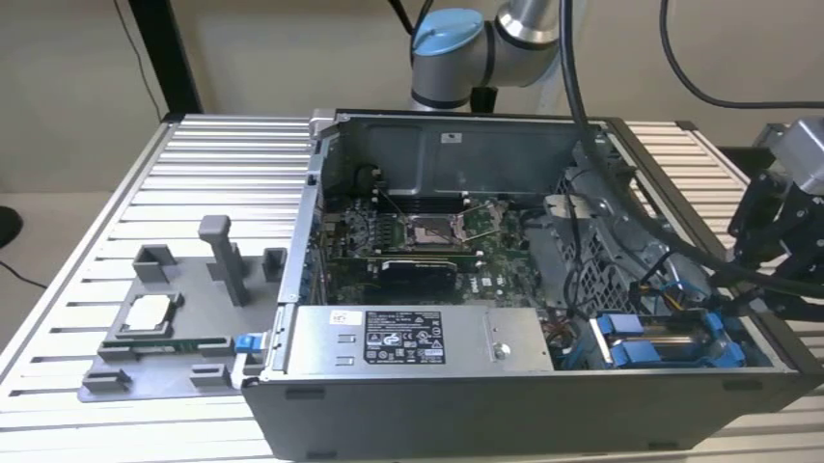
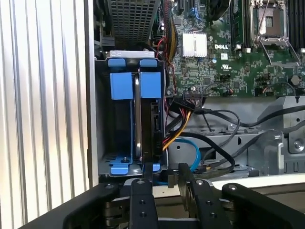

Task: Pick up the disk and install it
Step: 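Insert the second disk wire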

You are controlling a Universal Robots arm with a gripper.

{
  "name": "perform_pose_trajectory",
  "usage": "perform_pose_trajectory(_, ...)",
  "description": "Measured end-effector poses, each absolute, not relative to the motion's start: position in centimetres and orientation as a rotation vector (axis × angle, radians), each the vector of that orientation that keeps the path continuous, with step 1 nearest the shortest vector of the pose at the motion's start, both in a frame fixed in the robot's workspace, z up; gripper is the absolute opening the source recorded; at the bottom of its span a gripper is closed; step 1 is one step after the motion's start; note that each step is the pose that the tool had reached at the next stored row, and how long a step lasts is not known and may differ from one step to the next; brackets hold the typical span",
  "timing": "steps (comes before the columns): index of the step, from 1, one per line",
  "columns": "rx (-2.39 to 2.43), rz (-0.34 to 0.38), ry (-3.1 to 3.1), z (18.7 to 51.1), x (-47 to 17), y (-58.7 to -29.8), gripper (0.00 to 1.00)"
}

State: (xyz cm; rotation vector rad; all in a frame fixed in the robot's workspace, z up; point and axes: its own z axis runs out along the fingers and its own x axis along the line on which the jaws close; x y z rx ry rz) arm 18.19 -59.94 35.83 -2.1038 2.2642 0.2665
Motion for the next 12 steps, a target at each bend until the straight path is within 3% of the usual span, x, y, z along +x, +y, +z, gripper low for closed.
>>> perform_pose_trajectory(12, -2.065, 0.317, 2.248, 35.06, 18.19, -59.23, 1.0)
